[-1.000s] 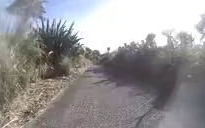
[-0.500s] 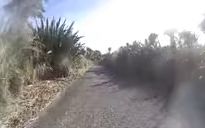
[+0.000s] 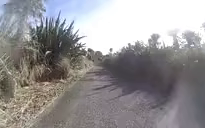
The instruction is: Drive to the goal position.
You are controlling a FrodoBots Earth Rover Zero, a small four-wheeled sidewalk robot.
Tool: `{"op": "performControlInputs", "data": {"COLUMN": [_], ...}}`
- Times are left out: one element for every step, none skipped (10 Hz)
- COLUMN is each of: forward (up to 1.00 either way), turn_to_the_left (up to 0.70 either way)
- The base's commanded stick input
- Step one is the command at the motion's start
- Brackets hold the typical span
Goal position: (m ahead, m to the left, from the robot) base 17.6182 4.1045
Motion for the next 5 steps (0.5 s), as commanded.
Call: {"op": "performControlInputs", "data": {"forward": [0.45,0.45,0.45,0.45,0.45], "turn_to_the_left": [0.00,0.00,0.00,0.00,0.00]}}
